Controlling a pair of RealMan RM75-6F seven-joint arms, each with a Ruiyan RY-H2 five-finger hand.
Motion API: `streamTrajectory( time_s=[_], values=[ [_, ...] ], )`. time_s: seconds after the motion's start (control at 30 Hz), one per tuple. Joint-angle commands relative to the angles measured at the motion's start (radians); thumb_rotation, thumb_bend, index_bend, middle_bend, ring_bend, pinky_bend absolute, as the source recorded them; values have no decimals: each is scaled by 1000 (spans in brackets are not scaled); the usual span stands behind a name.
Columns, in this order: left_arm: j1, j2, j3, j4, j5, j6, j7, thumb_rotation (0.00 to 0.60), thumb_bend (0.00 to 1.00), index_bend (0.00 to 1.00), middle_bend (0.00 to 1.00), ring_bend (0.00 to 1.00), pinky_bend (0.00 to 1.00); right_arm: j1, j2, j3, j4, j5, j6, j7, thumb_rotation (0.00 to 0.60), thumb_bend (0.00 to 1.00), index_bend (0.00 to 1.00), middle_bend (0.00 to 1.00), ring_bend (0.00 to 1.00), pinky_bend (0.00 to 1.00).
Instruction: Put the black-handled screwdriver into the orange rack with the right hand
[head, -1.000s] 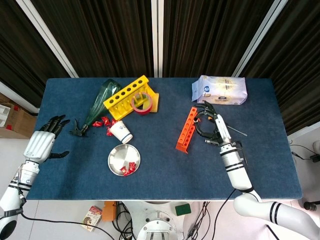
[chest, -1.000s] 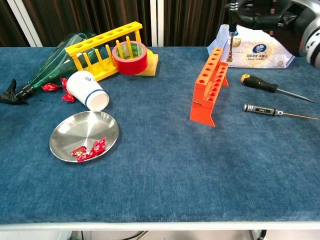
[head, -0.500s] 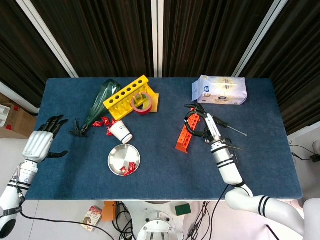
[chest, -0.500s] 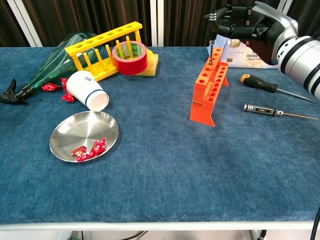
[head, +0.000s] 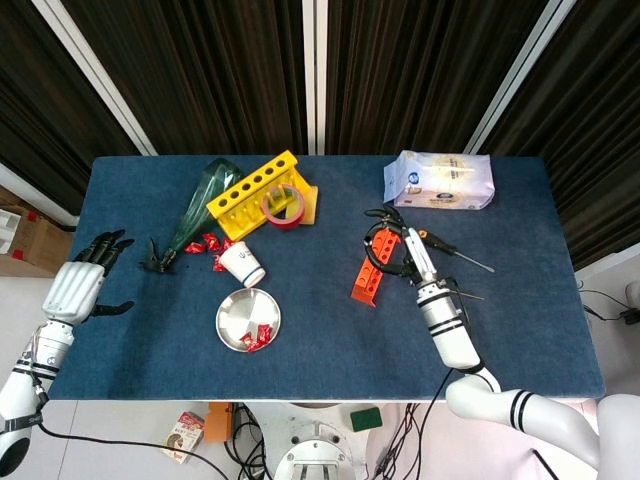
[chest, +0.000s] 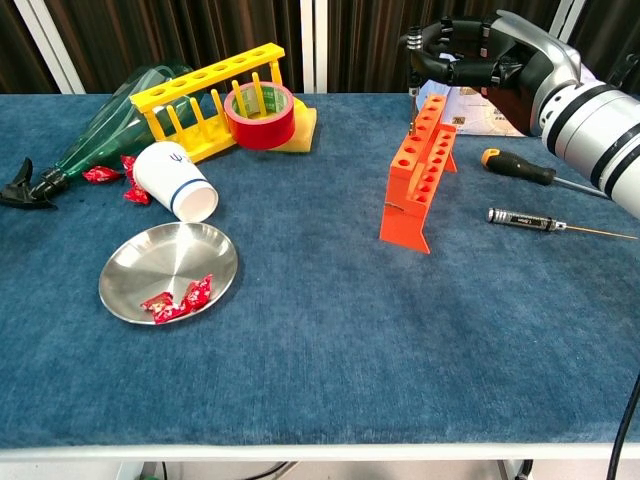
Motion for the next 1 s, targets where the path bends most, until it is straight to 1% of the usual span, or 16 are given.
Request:
streamTrajectory(
  time_s=[0.03, 0.3, 1.0],
  values=[
    [-1, -1, 0, 0, 0, -1, 1, 600, 30, 110, 20, 17, 231, -2, 2, -1, -2, 1, 2, -1, 600, 418, 630, 189, 0, 0],
    [-5, -7, 1, 5, -4, -12, 4, 600, 30, 110, 20, 17, 231, 1, -3, -4, 18, 13, -16, 5, 600, 418, 630, 189, 0, 0],
    [-5, -6, 0, 6, -8, -14, 3, 600, 30, 110, 20, 17, 230, 1, -23, -21, 73, 2, -28, 40, 600, 418, 630, 172, 0, 0]
  ],
)
